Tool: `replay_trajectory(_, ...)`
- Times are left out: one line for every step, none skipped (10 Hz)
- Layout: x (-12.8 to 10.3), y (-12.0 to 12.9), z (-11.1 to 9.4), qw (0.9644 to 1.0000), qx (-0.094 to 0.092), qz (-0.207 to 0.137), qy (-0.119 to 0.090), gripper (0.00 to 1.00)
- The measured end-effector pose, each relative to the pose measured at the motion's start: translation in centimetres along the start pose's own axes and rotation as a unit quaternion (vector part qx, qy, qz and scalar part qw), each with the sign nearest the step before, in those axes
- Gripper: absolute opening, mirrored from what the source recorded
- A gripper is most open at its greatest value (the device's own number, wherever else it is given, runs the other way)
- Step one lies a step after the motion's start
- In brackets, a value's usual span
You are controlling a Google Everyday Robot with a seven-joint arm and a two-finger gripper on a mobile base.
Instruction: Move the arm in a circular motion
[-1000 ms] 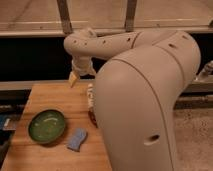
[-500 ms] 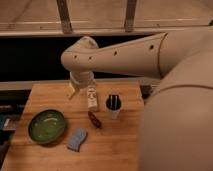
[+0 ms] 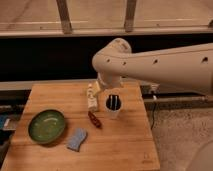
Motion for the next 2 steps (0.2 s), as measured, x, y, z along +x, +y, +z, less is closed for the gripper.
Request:
replay_trajectory(-0.6,-2.8,0.4,0.9996,0.012,0.025,0.0,0.79)
replay_trajectory(-1.5,-5.1,0.9,0.9986,0.02,0.048,-0.005,0.79)
